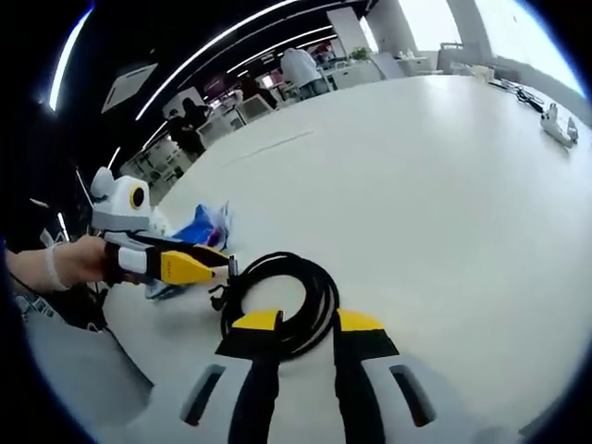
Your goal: Arrange the tabletop items into an orderly group along one side of the table until the central work area is clear of visible clutter.
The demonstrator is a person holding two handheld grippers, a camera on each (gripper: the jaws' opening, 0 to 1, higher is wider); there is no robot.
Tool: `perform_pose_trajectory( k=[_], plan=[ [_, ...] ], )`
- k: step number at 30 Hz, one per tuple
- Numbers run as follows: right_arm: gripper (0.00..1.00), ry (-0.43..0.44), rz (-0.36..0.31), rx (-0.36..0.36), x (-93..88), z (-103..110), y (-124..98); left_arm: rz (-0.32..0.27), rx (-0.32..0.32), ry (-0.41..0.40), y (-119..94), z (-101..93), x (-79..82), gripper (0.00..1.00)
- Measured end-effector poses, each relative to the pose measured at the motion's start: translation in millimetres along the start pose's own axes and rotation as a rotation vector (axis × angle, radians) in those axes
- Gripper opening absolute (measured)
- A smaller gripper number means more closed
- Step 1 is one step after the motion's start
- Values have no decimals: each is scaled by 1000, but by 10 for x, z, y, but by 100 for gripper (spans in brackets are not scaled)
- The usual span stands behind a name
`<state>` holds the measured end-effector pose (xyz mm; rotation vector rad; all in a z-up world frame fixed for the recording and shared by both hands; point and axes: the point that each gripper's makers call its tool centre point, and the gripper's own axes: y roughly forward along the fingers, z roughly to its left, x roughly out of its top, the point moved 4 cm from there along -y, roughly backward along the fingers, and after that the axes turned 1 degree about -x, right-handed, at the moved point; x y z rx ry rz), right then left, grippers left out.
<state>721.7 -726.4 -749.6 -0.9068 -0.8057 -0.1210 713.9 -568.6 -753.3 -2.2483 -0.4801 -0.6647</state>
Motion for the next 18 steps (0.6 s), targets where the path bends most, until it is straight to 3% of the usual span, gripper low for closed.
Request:
perform_pose_trajectory(
  k=[18],
  plan=[
    [19,-175,16,20,290,30,-77,-62,26,-8,-232,-19,118,34]
  ],
)
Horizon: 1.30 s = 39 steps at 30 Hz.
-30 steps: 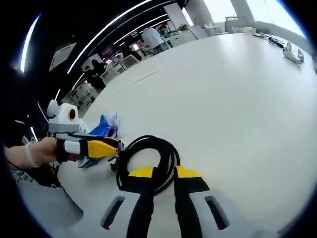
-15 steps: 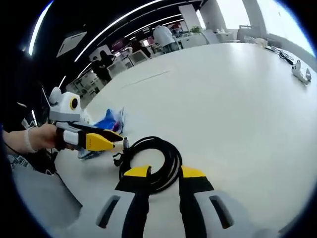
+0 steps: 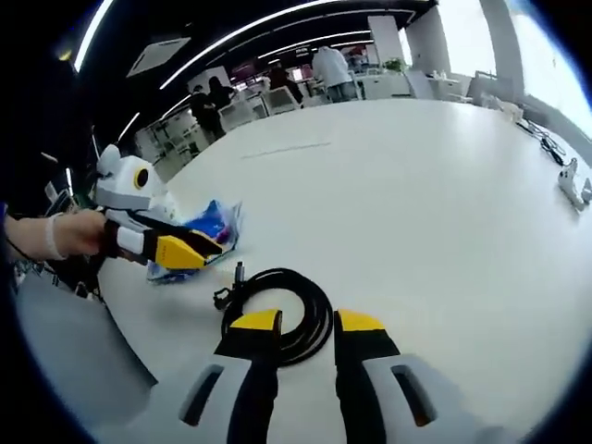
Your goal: Arrange the tabletop items into an orderly group along one side of the table until the central work area is clear of visible clutter.
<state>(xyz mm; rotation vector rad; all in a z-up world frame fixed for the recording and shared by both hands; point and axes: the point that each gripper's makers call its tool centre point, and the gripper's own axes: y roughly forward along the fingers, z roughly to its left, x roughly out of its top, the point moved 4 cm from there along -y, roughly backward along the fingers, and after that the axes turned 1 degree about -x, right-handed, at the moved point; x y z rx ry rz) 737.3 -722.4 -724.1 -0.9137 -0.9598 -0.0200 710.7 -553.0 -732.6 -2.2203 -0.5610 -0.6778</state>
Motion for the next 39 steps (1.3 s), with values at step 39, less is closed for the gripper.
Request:
perform_pose_trajectory(
  k=[39],
  plan=[
    [27,-227,28,234,629,695,652,-108,203,0,-955,238,9,37]
  ],
)
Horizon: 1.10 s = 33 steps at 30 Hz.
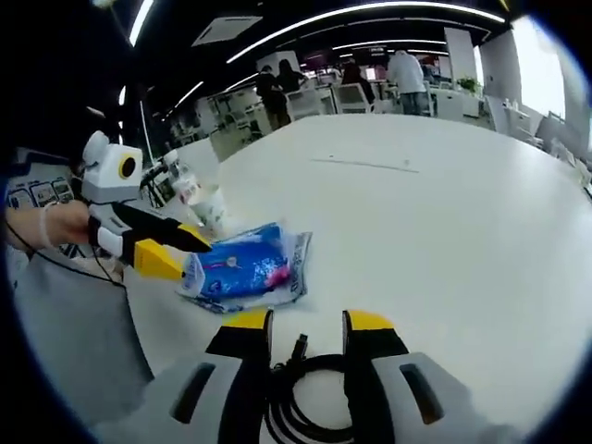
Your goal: Arrange the tabletop items into an orderly group along one side of the table until the central work area is clear of visible clutter.
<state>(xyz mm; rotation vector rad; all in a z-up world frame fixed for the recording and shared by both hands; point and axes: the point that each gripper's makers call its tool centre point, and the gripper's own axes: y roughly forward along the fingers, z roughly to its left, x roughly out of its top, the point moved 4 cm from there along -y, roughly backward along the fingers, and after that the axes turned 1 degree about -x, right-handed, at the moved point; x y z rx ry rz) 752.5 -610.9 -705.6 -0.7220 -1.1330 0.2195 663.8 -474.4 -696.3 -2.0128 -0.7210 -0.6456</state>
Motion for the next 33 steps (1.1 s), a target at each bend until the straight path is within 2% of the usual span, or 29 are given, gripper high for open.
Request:
perform_pose_trajectory(
  k=[10,28,33],
  plan=[
    [28,-29,14,41,45,68,144,-27,47,-30,-170,152,-8,36],
    [27,-73,42,93,144,191,411,-40,115,-95,-348,371,-188,35],
    [27,-76,40,98,180,202,479,-20,149,-110,-395,421,-282,34]
  ],
)
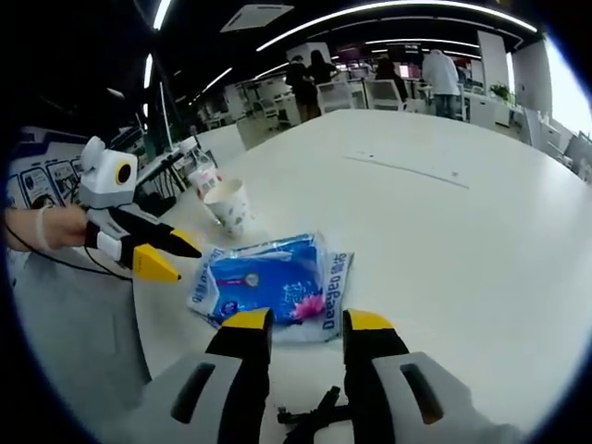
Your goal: Arrange the tabletop items into an orderly group along one side of the table until the central work area is clear of visible clutter.
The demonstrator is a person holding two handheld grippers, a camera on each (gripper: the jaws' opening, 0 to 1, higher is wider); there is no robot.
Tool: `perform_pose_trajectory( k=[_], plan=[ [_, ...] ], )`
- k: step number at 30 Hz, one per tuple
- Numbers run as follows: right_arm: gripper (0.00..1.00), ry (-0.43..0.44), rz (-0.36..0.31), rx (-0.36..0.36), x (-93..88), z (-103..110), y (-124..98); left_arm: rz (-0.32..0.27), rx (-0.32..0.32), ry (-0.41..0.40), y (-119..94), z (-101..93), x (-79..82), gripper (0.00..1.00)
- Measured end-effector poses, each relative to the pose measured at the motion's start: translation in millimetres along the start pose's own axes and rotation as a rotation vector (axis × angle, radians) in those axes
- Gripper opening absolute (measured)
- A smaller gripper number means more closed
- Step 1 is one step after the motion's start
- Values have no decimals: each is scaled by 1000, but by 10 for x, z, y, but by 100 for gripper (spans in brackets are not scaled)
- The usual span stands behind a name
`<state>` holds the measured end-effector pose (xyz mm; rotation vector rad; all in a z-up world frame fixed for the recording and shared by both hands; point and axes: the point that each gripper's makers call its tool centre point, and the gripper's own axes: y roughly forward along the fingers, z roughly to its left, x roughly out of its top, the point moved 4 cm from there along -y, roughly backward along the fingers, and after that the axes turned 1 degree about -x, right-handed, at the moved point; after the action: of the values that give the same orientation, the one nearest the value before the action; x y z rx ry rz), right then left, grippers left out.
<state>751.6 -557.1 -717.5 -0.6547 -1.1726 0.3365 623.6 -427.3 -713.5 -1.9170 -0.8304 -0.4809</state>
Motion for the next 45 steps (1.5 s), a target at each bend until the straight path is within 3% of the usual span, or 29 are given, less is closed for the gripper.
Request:
perform_pose_trajectory(
  k=[23,45],
  plan=[
    [25,-23,-5,3,154,-18,403,31,84,-24,149,127,-101,29],
    [22,-29,19,-7,136,-84,563,20,89,-62,225,153,-100,23]
  ],
)
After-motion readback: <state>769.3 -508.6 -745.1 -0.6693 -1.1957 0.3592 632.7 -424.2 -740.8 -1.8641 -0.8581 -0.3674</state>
